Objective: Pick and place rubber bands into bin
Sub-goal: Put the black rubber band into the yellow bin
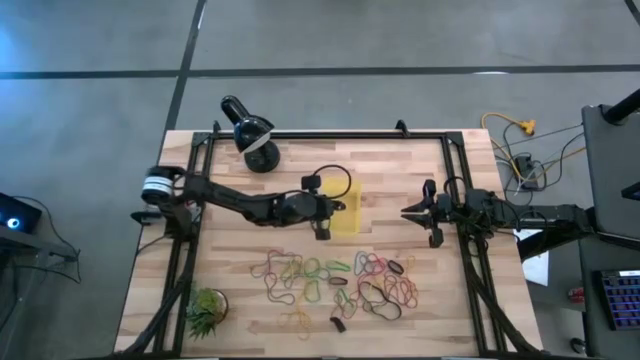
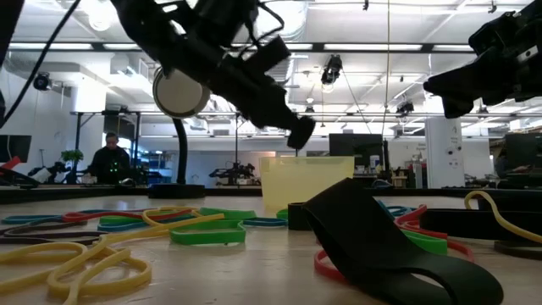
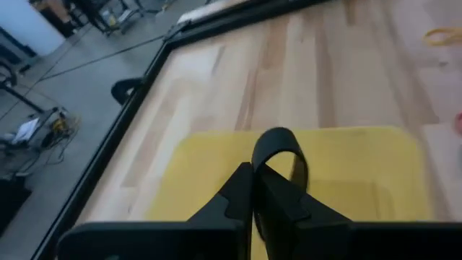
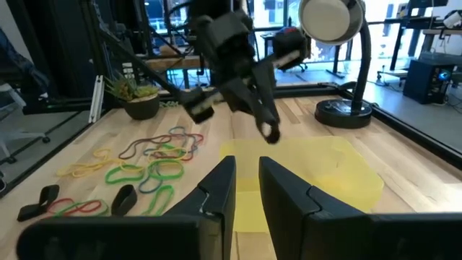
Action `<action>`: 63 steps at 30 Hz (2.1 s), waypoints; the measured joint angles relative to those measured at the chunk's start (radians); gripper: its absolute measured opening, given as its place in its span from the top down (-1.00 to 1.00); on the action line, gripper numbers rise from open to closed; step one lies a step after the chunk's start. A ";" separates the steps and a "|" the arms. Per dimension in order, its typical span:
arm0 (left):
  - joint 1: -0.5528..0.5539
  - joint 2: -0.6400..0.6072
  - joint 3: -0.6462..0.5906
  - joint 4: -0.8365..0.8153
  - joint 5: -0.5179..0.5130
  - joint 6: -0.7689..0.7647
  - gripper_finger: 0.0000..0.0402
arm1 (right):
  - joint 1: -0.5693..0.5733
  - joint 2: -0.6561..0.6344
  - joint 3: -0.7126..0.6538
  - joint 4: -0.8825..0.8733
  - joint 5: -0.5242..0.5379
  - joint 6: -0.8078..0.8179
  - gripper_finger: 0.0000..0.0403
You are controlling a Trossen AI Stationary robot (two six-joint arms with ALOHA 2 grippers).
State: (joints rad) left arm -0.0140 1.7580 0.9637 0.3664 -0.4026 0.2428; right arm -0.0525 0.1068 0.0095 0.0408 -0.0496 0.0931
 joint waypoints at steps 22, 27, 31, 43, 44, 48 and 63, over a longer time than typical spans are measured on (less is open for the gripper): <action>0.018 0.020 0.062 -0.208 -0.021 -0.096 0.54 | 0.000 0.001 0.000 -0.002 -0.001 -0.026 0.71; 0.032 0.012 0.156 -0.393 0.046 -0.153 0.54 | 0.000 0.002 0.000 -0.003 -0.001 -0.026 0.71; 0.029 0.012 0.176 -0.370 0.051 -0.111 0.54 | 0.000 0.002 0.000 -0.003 -0.001 -0.025 0.71; 0.001 -0.030 0.183 -0.407 0.093 -0.105 0.54 | 0.000 0.020 0.000 -0.019 -0.053 0.016 0.71; -0.013 -0.041 0.181 -0.427 0.093 -0.105 0.54 | 0.001 0.027 0.000 -0.014 -0.079 0.017 0.71; -0.096 -0.095 0.165 -0.518 0.095 -0.097 0.54 | 0.027 0.065 0.000 0.019 -0.155 0.035 0.71; -0.399 -0.330 -0.089 -0.474 0.078 -0.195 0.54 | 0.161 0.284 0.027 0.240 -0.131 -0.004 0.71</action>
State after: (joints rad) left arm -0.4129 1.4282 0.8743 -0.1075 -0.3247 0.0474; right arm 0.1090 0.3913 0.0369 0.2807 -0.1806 0.0887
